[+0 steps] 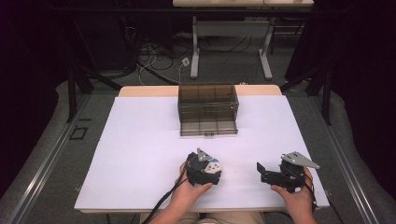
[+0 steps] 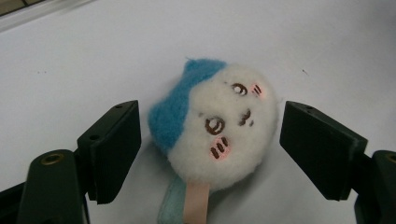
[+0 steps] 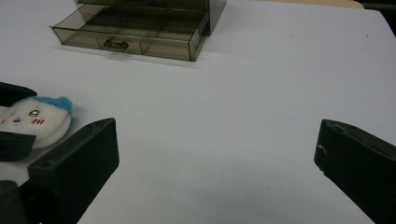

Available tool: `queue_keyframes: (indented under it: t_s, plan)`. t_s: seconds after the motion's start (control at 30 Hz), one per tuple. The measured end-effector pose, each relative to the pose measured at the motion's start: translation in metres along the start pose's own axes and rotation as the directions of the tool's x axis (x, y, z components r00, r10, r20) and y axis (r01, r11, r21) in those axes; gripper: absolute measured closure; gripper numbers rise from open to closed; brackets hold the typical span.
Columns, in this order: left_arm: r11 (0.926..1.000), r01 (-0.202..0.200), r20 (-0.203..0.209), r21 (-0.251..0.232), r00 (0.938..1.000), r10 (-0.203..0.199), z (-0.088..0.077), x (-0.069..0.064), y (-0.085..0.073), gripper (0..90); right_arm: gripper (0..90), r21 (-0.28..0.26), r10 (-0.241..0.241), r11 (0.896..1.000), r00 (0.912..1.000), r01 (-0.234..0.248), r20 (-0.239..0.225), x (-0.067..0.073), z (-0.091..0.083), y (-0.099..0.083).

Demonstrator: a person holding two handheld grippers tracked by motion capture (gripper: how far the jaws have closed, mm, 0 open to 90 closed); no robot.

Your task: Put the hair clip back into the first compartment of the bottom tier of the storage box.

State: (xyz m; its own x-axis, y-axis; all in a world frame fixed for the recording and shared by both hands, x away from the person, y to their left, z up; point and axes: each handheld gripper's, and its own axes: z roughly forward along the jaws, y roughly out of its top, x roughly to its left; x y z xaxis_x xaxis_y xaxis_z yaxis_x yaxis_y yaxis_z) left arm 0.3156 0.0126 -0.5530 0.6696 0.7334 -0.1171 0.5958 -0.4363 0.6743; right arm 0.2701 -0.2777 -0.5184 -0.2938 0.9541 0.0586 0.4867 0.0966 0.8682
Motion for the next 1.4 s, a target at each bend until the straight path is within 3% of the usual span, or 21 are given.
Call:
queue_keyframes:
  t_s: [0.6, 1.4]
  plan:
    - [0.9996, -0.006, 0.011, 0.027, 0.9999, 0.006, 0.0020, 0.0006, -0.0004, 31.1, 0.0, 0.003, 0.002, 1.000, 1.0000, -0.002, -0.004, 0.0001, 0.0008, -0.0006]
    - [0.9993, -0.012, 0.019, 0.036, 0.9998, 0.012, -0.0017, 0.0040, 0.0045, 35.1, 0.0, 0.004, 0.004, 1.000, 1.0000, -0.004, -0.006, -0.0003, 0.0008, -0.0006]
